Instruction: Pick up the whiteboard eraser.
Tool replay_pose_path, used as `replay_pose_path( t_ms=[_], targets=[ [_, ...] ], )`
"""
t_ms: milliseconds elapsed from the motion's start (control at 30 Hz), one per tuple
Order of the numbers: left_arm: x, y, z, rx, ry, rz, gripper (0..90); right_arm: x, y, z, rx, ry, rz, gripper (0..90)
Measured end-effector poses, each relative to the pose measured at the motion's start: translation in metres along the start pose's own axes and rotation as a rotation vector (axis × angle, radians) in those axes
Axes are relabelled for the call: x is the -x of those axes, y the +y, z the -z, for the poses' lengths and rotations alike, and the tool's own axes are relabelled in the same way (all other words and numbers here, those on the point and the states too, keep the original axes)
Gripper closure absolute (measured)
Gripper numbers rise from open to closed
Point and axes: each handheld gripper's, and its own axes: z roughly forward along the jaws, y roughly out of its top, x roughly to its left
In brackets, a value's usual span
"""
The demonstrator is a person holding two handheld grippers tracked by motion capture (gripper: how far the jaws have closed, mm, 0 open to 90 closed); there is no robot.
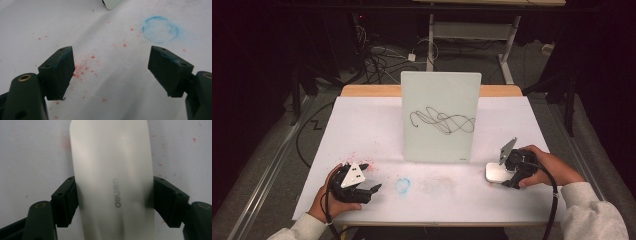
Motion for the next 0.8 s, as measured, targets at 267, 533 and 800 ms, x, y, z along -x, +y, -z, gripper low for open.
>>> replay_pose_path(
  t_ms=[267, 533, 800],
  targets=[
    [-0.001, 0.0, 0.001, 0.005, 0.005, 0.001, 20.7, -0.007, -0.001, 0.008, 0.09, -0.045, -0.021, 30.6],
    [-0.001, 0.0, 0.002, 0.004, 0.026, 0.002, 20.7, -0.022, 0.005, 0.024, 0.32, -0.231, -0.106, 30.8],
    [-0.003, 0.0, 0.005, 0.029, 0.043, -0.002, 20.7, -0.036, 0.014, 0.03, 0.488, -0.38, -0.23, 30.9]
  ],
)
